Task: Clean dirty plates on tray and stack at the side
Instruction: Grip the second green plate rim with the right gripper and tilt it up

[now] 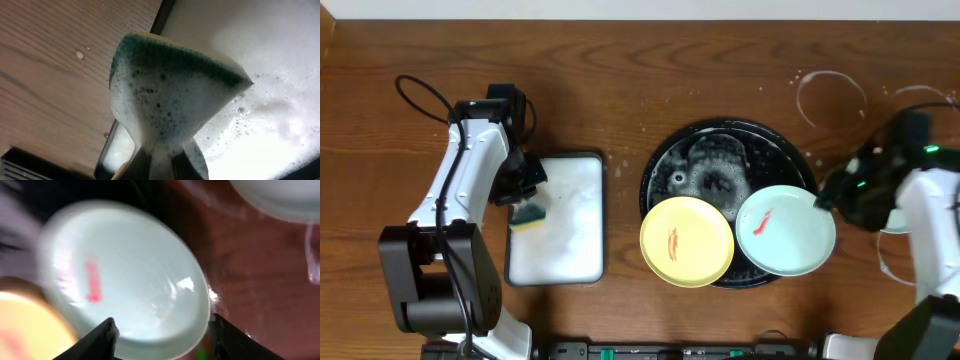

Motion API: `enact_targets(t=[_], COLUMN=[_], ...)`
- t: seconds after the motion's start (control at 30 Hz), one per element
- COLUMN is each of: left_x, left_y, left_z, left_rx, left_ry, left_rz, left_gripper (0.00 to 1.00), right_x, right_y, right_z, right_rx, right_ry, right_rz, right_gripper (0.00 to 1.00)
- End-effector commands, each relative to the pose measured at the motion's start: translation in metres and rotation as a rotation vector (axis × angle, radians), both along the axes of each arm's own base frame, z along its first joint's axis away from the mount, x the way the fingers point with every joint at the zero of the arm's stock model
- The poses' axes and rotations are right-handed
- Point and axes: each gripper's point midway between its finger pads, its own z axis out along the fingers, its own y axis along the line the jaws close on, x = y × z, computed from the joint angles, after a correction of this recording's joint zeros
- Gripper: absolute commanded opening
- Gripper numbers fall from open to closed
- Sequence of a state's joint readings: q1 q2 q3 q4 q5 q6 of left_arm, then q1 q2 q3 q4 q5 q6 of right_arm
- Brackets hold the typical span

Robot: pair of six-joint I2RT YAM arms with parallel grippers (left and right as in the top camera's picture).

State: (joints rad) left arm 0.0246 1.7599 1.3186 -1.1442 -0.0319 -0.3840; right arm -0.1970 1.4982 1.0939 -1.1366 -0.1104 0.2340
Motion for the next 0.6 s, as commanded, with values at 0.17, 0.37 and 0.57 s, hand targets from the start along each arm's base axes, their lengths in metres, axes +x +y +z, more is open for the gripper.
enact_targets(t=[0.17,0.37,0.57], left_x=[-0.001,-0.001,-0.001], left_y=[0.002,0.002,0.001], left_z=[0.001,0.001,0.001], left_rx=[0.002,0.002,-0.001], left_ry=[0.004,0.004,0.004], left_rz=[-0.014,-0.014,-0.014], left_gripper=[0.08,0.08,0.08], right_x=[-0.049,-0.051,-0.028], right_y=[-0.018,-0.021,-0.018], right_z=[-0.057,-0.065,-0.061], right_rx=[-0.255,-0.255,-0.226], right_ry=[0.152,0.144,0.057], right_rz=[-0.141,-0.160,-0.107], right_gripper=[0.47,0.20,0.01])
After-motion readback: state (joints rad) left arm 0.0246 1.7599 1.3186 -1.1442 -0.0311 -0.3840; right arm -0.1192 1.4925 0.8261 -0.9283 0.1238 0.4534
